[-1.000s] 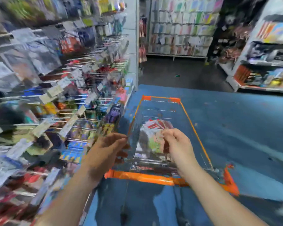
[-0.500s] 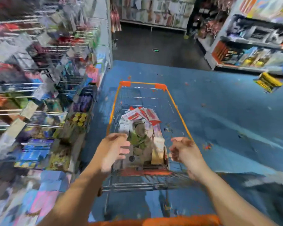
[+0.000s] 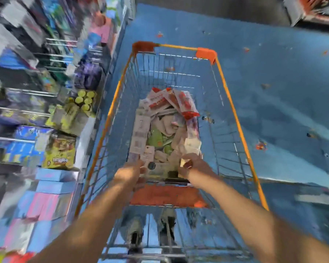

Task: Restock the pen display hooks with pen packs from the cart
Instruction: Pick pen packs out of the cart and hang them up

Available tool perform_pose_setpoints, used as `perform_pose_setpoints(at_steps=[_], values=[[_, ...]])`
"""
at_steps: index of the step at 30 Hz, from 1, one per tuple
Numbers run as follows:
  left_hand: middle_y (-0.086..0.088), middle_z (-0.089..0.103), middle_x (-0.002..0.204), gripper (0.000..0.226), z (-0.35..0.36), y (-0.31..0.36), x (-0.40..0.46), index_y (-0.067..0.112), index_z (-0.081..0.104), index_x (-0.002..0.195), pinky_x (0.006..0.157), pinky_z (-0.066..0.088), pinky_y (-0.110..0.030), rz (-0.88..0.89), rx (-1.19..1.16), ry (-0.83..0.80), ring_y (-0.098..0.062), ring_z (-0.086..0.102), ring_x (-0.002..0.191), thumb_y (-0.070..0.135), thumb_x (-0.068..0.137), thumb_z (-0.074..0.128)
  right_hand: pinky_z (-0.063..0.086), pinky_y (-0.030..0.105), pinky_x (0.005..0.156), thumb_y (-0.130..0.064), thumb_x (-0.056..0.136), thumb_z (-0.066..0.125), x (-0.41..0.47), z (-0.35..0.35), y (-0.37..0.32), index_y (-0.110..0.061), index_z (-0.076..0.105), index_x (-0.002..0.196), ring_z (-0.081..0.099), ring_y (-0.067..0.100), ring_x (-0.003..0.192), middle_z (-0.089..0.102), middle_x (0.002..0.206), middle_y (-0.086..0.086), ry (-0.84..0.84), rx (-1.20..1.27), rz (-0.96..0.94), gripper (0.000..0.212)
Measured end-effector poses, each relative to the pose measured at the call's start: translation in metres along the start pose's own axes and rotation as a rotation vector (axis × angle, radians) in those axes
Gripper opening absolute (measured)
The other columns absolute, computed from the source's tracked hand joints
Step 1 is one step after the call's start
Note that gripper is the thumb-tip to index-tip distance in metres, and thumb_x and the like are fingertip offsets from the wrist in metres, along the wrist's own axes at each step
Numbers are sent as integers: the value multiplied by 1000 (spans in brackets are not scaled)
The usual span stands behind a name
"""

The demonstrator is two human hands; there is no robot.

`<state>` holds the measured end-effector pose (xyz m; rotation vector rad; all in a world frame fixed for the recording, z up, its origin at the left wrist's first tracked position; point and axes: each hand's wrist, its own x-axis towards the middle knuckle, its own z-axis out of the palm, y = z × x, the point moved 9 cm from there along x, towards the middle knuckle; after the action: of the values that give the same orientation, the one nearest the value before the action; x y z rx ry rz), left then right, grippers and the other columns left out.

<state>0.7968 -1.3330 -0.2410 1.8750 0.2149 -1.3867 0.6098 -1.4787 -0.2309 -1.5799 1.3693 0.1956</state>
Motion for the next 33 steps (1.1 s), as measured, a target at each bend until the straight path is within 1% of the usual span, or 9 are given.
perform_pose_setpoints(at_steps=[4,6,8,12,16,19,24,27,33], values=[[-6,66,88,23,14,-45,49,14,66,110,50,46,-29,-145,-51,80,-23,57,60,33,105,53,45,21,87,-25,86,76,62,48,17,-17,54,135,56,16,113,57,122,-6,-170,-99,-145,54],[-6,68,101,27,19,-60,72,18,67,115,55,51,-34,-193,-58,97,-26,62,70,38,103,54,30,26,108,-29,88,80,89,79,28,-16,36,154,35,14,133,38,139,-7,-273,-254,-179,80],[-7,64,95,23,26,-67,93,16,64,98,58,48,-32,-208,-75,104,-25,59,66,36,102,54,19,37,120,-41,91,75,115,107,43,-13,14,162,21,29,149,22,161,8,-303,-478,-203,98],[-13,62,96,12,32,-73,126,11,60,100,51,45,-27,-208,27,133,-25,59,65,19,102,50,15,50,123,-55,83,78,150,150,66,-16,6,163,17,39,153,17,167,18,-333,-633,-260,114],[-12,69,111,14,35,-88,146,11,63,98,83,59,-43,-253,76,157,-31,68,85,20,100,53,6,58,126,-54,80,80,169,159,73,-21,-7,163,-8,40,157,-12,171,10,-310,-676,-329,125],[-11,67,108,16,35,-94,146,12,62,112,78,59,-40,-295,43,175,-26,66,83,21,100,56,5,56,127,-46,75,84,181,156,77,-30,-20,160,-17,37,156,-22,170,6,-291,-612,-290,135],[-9,66,107,8,34,-94,149,15,62,103,95,60,-49,-323,31,174,-27,65,91,20,101,56,-2,55,125,-58,74,79,190,154,72,-31,-33,153,-22,35,155,-25,168,9,-312,-721,-284,140],[-9,65,108,8,34,-94,151,17,60,97,96,58,-51,-322,49,168,-27,66,97,20,103,55,3,58,124,-54,76,79,187,153,67,-33,-25,157,-9,40,156,-16,169,7,-351,-738,-274,134],[-11,64,113,12,34,-96,151,15,56,113,88,61,-47,-310,29,148,-28,65,96,20,103,55,8,59,122,-64,69,80,188,152,56,-46,25,151,11,40,150,19,153,10,-348,-824,-317,101]])
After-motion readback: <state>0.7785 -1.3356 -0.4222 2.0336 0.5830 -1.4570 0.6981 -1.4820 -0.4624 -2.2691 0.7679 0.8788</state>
